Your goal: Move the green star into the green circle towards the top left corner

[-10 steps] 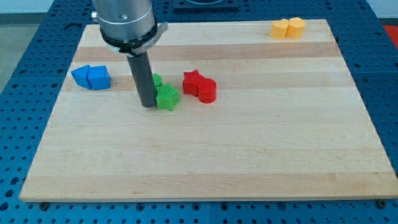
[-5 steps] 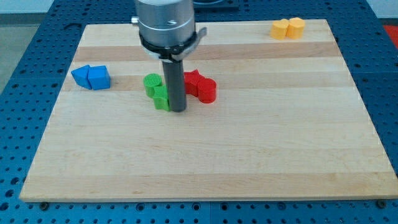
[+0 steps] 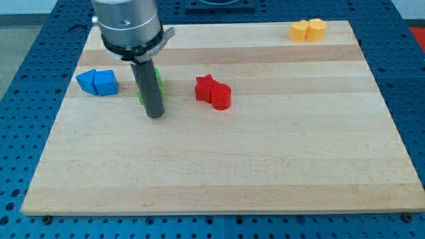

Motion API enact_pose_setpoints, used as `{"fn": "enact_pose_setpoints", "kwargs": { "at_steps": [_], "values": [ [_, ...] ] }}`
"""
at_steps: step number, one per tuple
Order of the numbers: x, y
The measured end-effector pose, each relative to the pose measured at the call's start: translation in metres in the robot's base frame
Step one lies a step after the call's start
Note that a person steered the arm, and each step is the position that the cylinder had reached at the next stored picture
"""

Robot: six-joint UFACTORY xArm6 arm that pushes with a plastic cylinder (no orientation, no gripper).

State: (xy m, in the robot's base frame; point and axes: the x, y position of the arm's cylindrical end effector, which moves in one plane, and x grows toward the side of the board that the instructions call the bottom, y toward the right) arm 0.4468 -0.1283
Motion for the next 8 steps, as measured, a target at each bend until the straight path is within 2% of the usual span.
{"fn": "enact_pose_setpoints", "kwargs": {
  "at_steps": [1,3,5,7,8],
  "values": [
    [-0.015,-0.009],
    [-0.092,-0.009],
    [-0.149,-0.006],
    [-0.131,-0.013],
    [-0.13,-0.046]
  ]
}}
